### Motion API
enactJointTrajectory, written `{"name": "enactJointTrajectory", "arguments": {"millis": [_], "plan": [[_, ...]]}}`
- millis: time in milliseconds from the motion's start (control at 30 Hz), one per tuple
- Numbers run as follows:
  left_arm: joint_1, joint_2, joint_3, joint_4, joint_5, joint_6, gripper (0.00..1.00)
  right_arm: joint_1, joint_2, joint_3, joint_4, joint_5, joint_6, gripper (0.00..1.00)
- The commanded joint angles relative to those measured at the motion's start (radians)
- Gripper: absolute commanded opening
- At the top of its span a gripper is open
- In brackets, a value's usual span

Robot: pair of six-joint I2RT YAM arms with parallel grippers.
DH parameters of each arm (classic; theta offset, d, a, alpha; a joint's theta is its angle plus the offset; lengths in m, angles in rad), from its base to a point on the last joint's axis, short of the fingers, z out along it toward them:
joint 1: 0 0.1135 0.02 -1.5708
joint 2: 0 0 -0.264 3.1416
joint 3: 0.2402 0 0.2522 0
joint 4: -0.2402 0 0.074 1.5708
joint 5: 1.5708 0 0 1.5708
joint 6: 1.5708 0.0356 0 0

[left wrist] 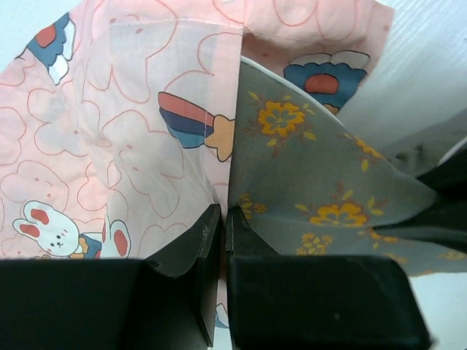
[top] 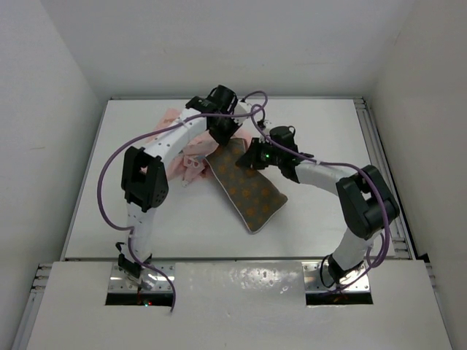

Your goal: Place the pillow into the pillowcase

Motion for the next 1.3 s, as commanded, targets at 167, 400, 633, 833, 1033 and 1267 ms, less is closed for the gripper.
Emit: {"name": "enactJointTrajectory", "arguments": {"millis": [167,400,633,833,1033,1267], "plan": [[-0.005,-0.081,-0.016,0.043,-0.134,0.046,0.04,0.008,-0.032,-0.05,0.091,-0.038,0.029,0.0],[-0.001,-0.102,-0.145,0.096,-0.166,0.092,0.21,0.008,0.004,-0.047,0.094,-0.031,0.051,0.0],[0.016,-0.122,-0.255,0.191,-0.09,0.08,0.0,0.011,-0.002,-0.062,0.107,-0.018,0.054,0.0],[0.01,-0.171,-0.234,0.215,-0.012,0.058,0.0,0.015,0.0,-0.048,0.095,-0.018,0.043,0.0],[-0.051,-0.286,-0.223,0.046,0.103,0.175,0.0,0.075,-0.086,0.046,0.054,0.031,-0.07,0.0],[-0.019,-0.358,-0.297,-0.036,0.199,0.207,0.0,0.078,-0.189,-0.019,0.256,0.073,-0.012,0.0]]}}
